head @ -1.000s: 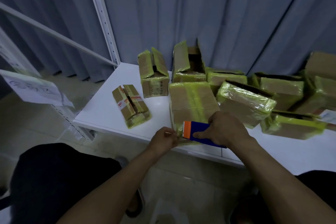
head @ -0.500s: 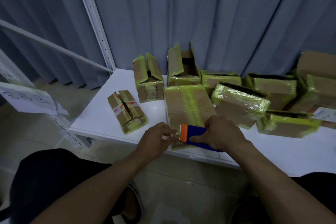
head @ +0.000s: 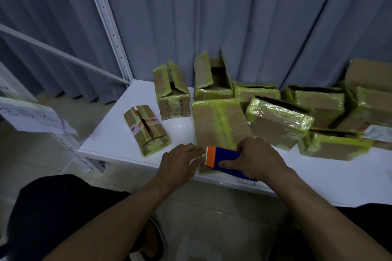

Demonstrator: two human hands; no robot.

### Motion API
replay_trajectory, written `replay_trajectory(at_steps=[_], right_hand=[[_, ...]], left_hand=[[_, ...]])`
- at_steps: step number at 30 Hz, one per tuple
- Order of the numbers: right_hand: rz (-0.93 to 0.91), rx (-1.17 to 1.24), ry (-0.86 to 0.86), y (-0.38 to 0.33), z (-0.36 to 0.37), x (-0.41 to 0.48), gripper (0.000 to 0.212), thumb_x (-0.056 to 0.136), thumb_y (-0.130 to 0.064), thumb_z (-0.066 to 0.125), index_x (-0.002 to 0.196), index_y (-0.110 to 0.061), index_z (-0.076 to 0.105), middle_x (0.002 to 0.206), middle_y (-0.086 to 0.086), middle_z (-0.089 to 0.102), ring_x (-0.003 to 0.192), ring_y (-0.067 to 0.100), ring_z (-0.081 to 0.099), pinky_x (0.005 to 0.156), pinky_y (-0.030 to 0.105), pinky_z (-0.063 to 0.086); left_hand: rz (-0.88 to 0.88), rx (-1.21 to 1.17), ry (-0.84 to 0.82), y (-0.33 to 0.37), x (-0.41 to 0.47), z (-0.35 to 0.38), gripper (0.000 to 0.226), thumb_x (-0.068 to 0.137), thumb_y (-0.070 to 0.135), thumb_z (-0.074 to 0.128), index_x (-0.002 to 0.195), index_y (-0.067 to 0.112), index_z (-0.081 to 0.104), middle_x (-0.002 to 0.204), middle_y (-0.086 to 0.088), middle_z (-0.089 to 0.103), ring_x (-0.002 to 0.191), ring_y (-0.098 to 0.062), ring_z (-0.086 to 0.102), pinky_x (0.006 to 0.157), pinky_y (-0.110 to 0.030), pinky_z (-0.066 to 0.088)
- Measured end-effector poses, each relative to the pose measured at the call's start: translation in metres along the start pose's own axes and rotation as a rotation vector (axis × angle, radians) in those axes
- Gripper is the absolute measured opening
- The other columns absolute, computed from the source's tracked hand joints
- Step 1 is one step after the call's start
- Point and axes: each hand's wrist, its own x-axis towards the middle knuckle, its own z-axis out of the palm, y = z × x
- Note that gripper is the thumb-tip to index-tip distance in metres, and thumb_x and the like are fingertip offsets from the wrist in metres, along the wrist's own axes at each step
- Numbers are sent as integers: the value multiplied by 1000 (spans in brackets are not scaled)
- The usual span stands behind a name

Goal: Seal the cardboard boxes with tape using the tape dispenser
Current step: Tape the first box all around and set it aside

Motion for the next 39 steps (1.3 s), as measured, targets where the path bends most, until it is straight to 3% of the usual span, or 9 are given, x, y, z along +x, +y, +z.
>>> replay_trajectory(at_steps=[5,12,23,28,30,33,36,39], right_hand=[[20,1,-10,3,-9,-9,61,65,-76,79,74,-17,61,71,-2,59,65,12,57,52,27,38],[89,-12,-49,21,-30,-14,70,55,-80,80,78,-14,73,71,2,70,67,15,67,67,37,59],[92,-55,-31,21,-15,2,65,56,-77,82,76,-17,66,75,0,64,70,17,64,60,31,55],[108,-47,-40,25,-12,7,66,57,-77,81,80,-17,67,77,0,63,71,18,63,62,32,56],[100,-50,-37,24,-9,8,65,57,-77,81,76,-18,64,76,0,61,71,18,62,58,30,51],[94,-47,-29,23,-8,8,63,58,-76,80,75,-18,61,76,0,59,71,18,61,55,28,46],[102,-52,-25,23,-8,6,64,60,-76,80,77,-18,61,78,0,59,71,18,61,55,29,45],[100,-59,-17,21,-6,4,66,60,-78,78,79,-18,61,79,-1,58,71,17,60,57,29,47]], left_hand=[[7,10,-13,5,0,1,31,91,36,67,121,35,69,118,17,67,98,-10,64,62,-32,56],[48,-31,28,3,0,4,29,85,25,74,114,30,74,114,13,71,95,-12,67,62,-33,58],[39,16,8,-3,-7,-6,29,88,24,70,116,30,72,117,14,67,102,-12,64,64,-33,58],[116,99,-1,4,0,-6,47,80,16,70,126,24,67,112,3,66,99,-20,62,75,-29,50],[154,126,-10,12,4,-7,58,77,15,67,134,24,61,119,1,62,109,-21,56,85,-29,45],[176,57,-31,17,9,-3,42,85,28,65,127,28,67,136,2,58,125,-19,50,98,-31,45],[151,-11,-32,18,12,2,30,85,26,75,115,25,74,118,4,70,104,-19,64,81,-31,56],[172,31,-55,21,16,-6,36,77,23,85,112,24,76,106,7,74,88,-17,66,67,-24,51]])
